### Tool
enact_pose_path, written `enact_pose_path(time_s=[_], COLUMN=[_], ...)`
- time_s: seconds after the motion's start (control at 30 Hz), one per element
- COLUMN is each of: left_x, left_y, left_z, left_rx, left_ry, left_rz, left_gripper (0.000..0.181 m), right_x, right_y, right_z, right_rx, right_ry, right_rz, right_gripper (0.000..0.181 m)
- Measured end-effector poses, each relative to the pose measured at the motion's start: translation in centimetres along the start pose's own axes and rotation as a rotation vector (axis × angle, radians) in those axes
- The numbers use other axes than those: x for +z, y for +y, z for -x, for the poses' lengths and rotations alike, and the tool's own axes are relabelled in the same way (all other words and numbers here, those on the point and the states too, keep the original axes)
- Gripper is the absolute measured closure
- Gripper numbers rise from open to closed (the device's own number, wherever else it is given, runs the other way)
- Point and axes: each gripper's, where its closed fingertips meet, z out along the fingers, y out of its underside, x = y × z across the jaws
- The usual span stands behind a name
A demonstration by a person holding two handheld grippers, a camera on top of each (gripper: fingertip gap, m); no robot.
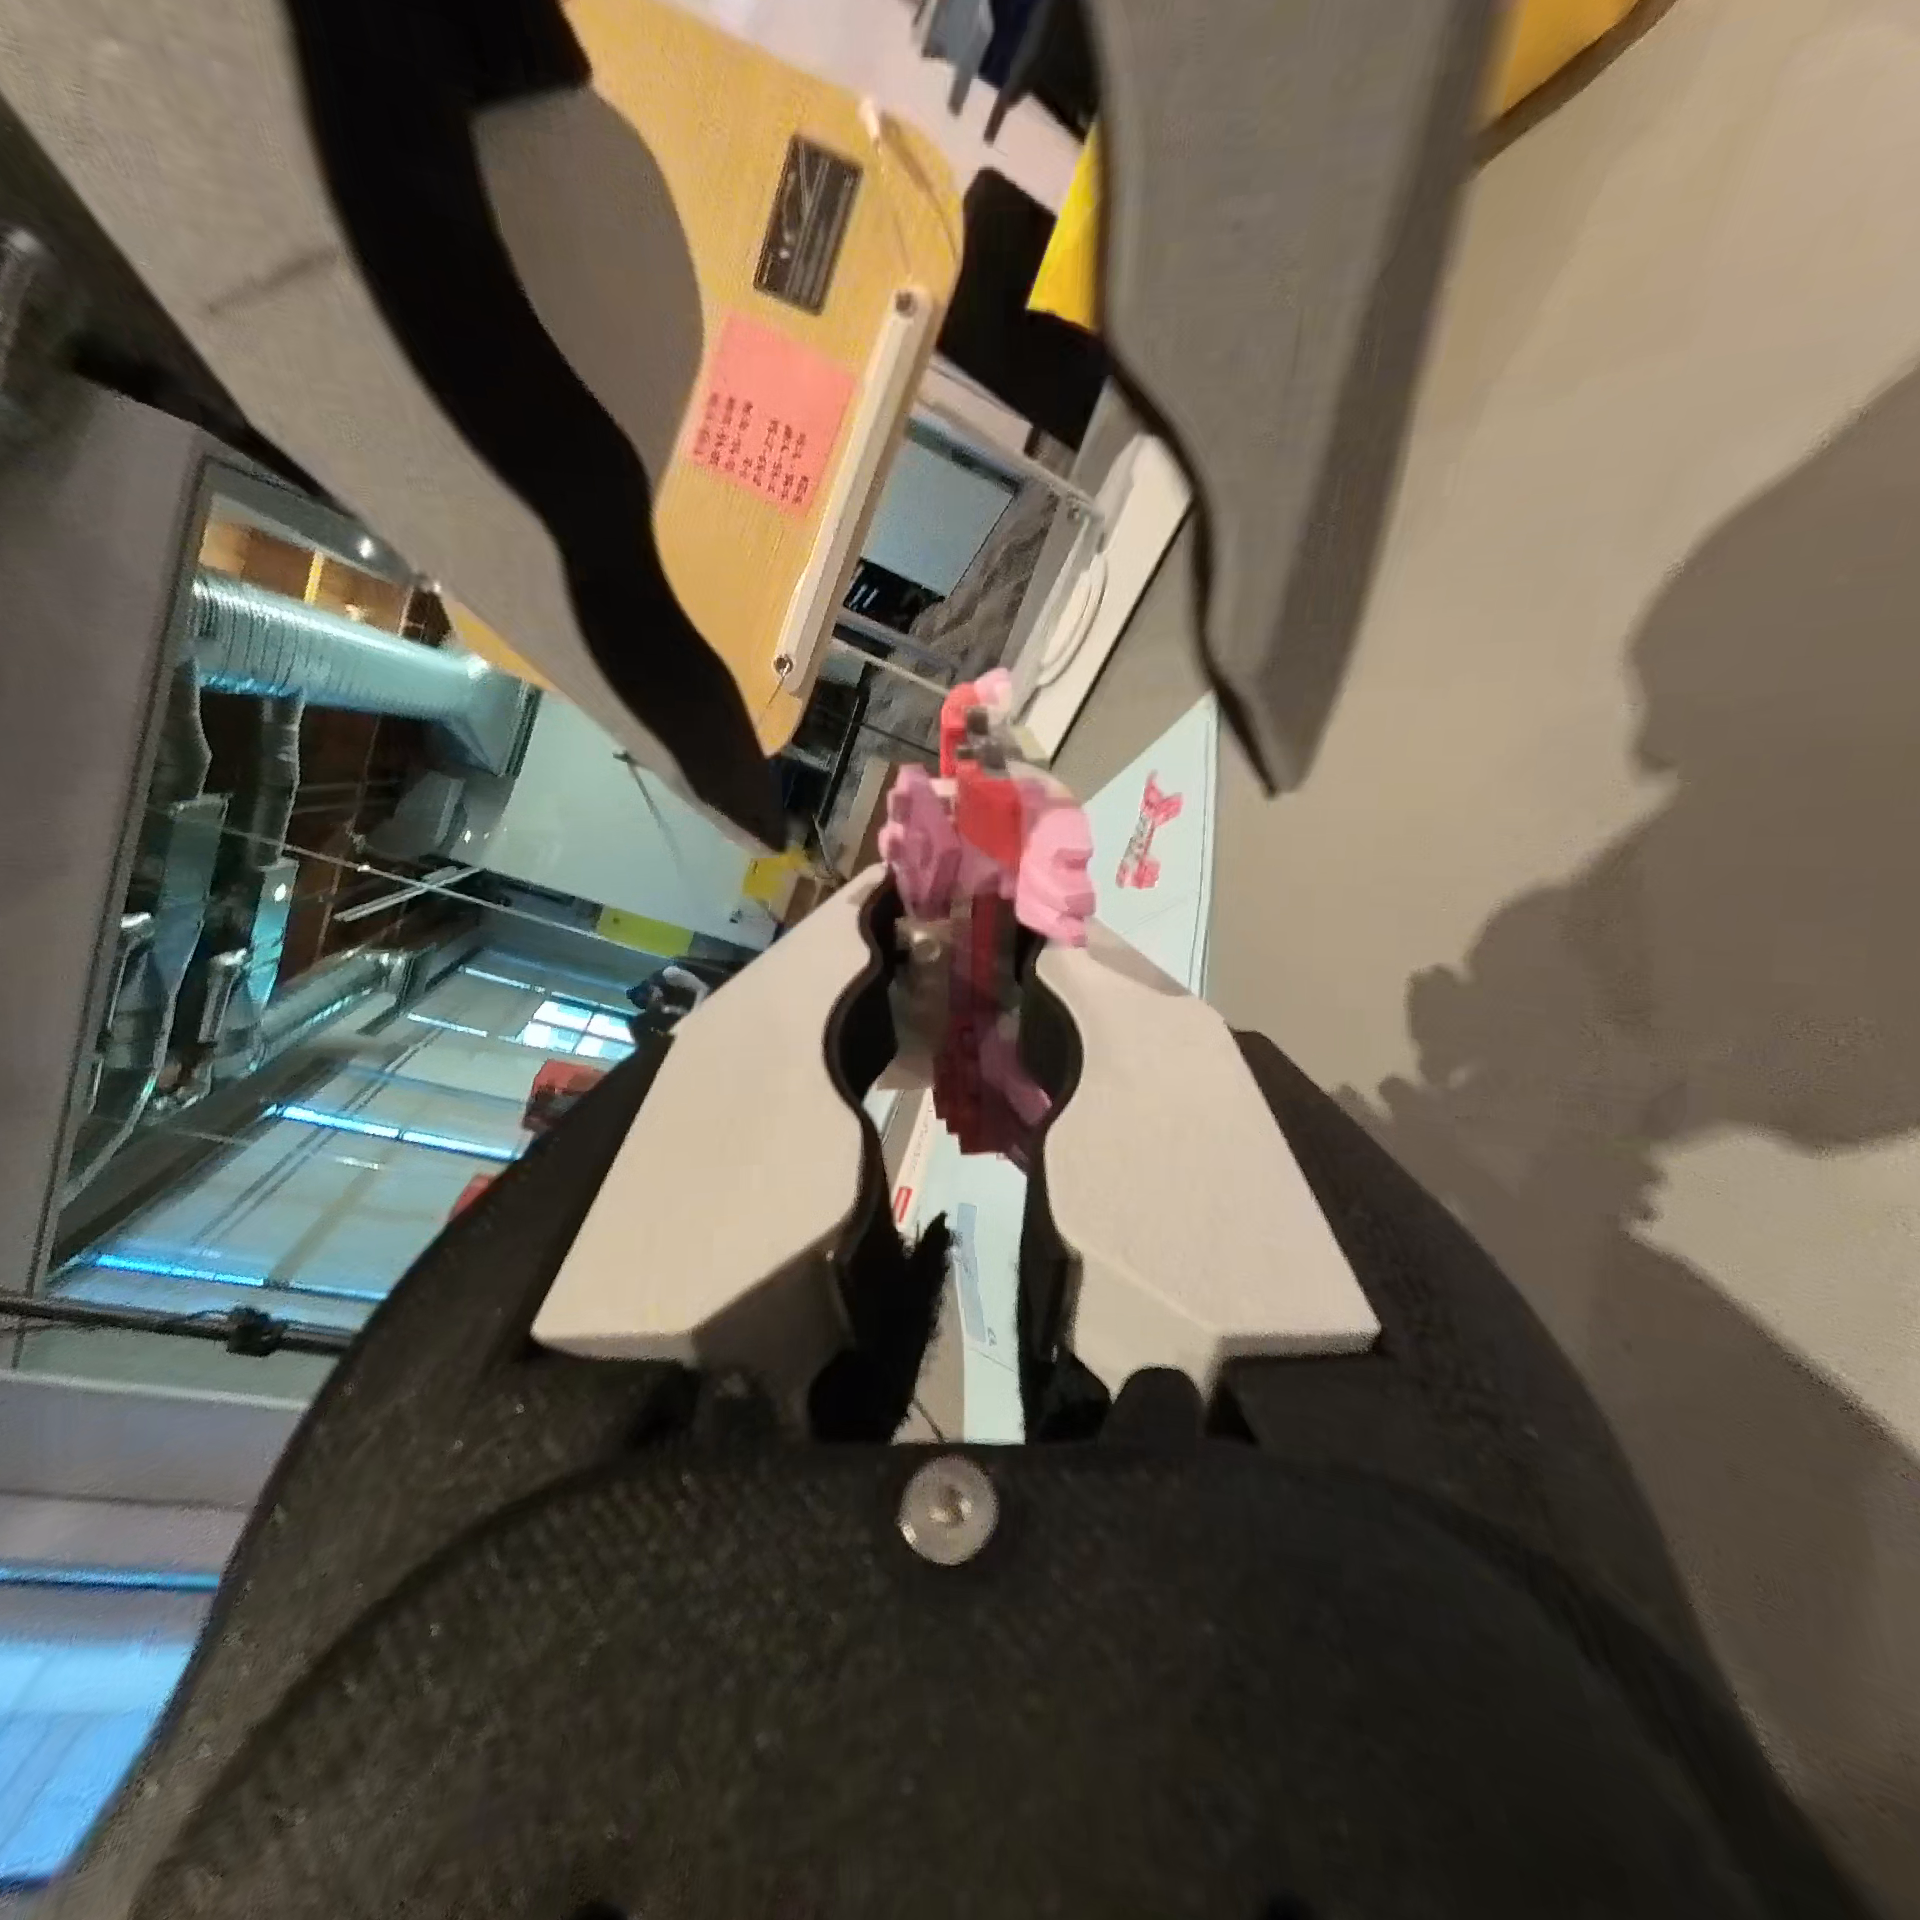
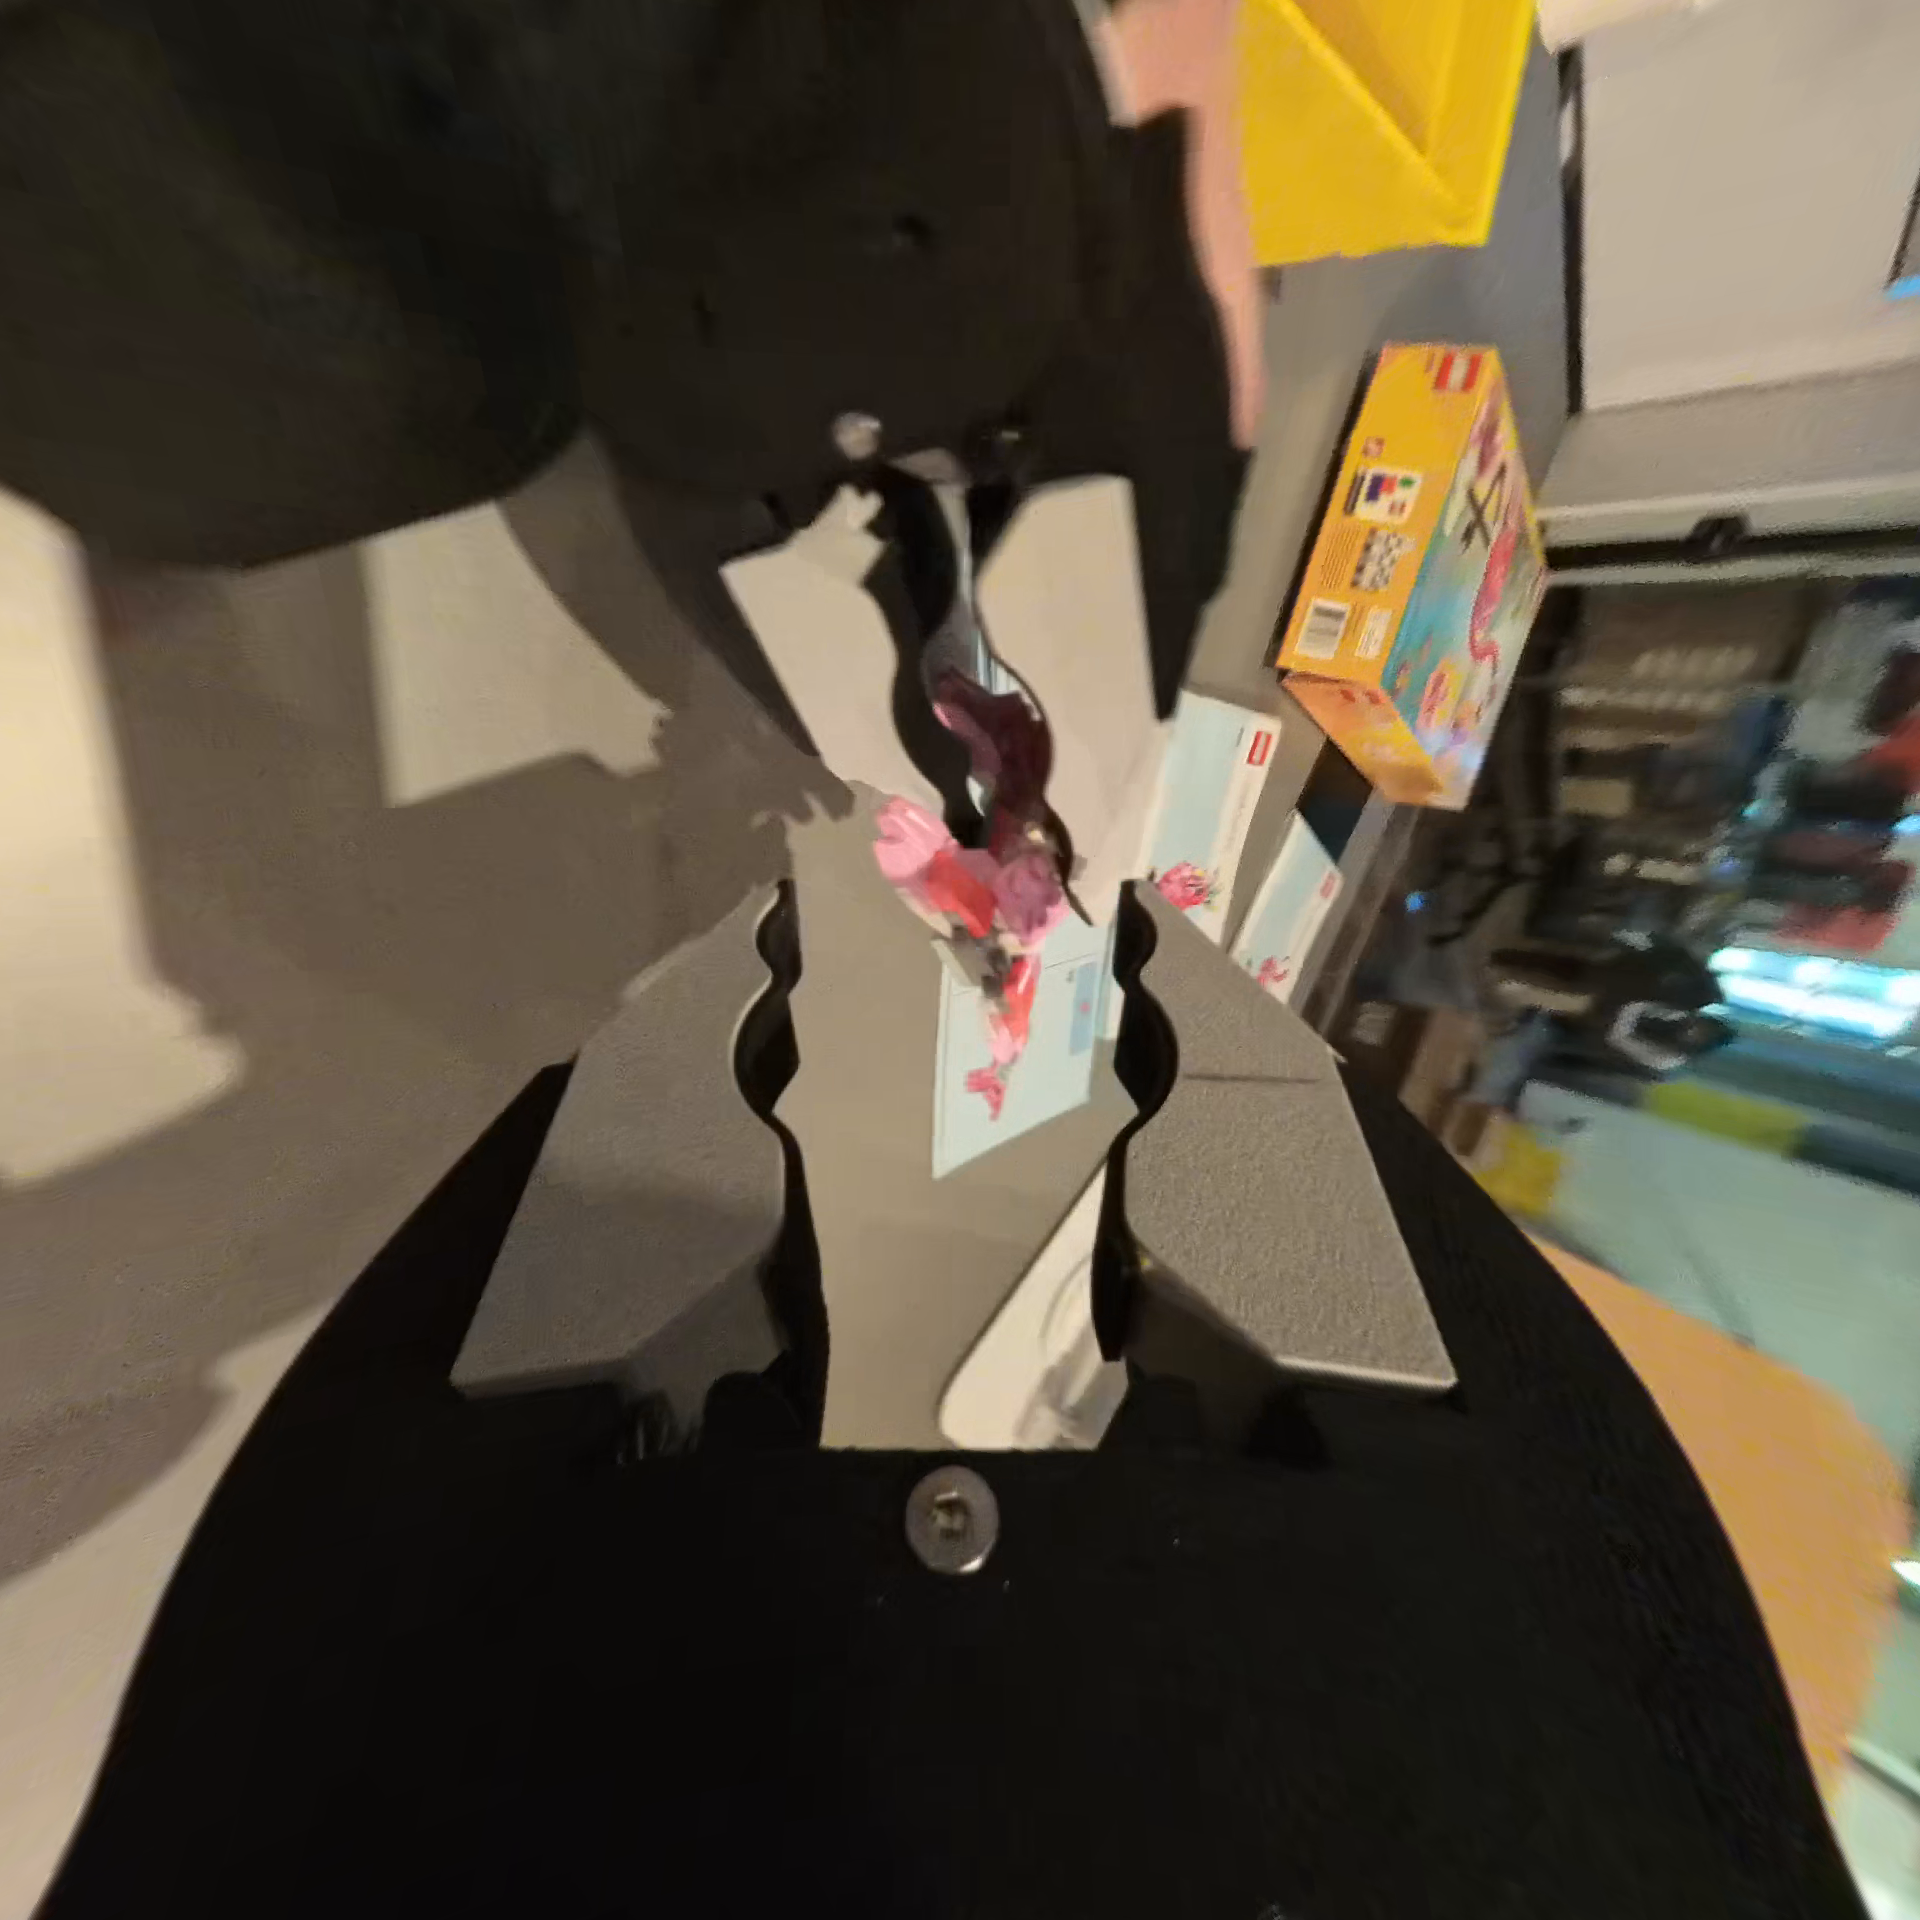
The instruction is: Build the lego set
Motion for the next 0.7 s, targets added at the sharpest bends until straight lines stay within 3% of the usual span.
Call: enact_pose_path(time_s=[0.2,0.47,0.7], left_x=[-1.1,-2.4,-1.6], left_y=[-1.0,-2.0,-0.7], left_z=[0.2,0.3,0.4], left_rx=[0.019,-0.014,0.014], left_ry=[0.058,0.13,0.128], left_rz=[-0.075,-0.177,-0.155], left_gripper=[0.164,0.164,0.164], right_x=[0.0,-0.6,-0.9], right_y=[-0.6,-1.2,-0.7], right_z=[0.3,-0.4,-0.3], right_rx=[-0.161,-0.26,-0.155], right_ry=[0.066,0.158,0.151], right_rz=[0.016,0.01,0.004], right_gripper=[0.122,0.164,0.157])
